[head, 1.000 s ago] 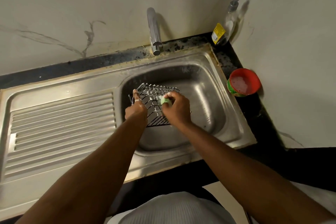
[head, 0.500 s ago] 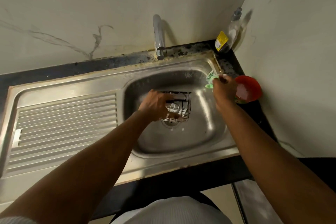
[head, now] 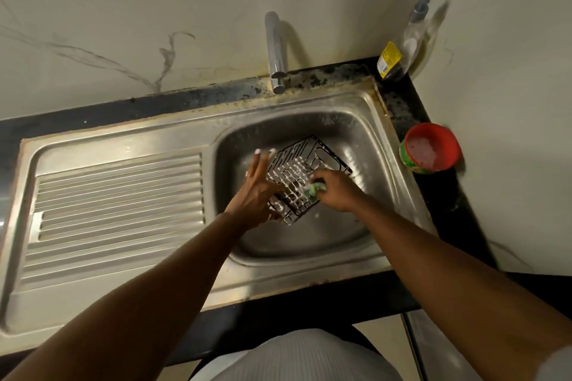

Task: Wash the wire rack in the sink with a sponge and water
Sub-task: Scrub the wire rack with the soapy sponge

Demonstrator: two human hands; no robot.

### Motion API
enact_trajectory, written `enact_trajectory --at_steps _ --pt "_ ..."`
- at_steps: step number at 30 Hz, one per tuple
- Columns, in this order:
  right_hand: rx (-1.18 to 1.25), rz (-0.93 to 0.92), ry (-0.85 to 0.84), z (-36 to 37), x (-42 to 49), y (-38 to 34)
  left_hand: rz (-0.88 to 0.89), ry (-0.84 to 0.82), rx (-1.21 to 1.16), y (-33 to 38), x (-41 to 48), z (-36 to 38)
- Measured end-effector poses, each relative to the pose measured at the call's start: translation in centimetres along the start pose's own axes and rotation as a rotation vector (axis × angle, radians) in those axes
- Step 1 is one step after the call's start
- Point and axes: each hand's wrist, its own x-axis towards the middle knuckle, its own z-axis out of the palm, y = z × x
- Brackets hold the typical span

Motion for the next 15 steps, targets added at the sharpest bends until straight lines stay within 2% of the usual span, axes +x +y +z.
enact_trajectory --at_steps 5,9,11,15 --pt "-0.141 -0.058 -0.159 1.5 0.7 -0.8 -0.310 -0.018 -0.199 -0.6 -1.4 1.9" --pt "-0.212 -0.137 -0.183 3.2 0.3 -0.2 -0.425 -0.121 -0.376 -1.0 -1.4 2.3" --pt "-0.198 -0.188 -0.128 3.9 -0.2 -0.1 -0.445 -0.159 -0.425 -1.4 -1.3 2.4" --pt "-0.237 -0.283 0.165 4.6 -0.5 -0.3 -0.407 -0.226 -0.516 -2.3 -0.6 2.6"
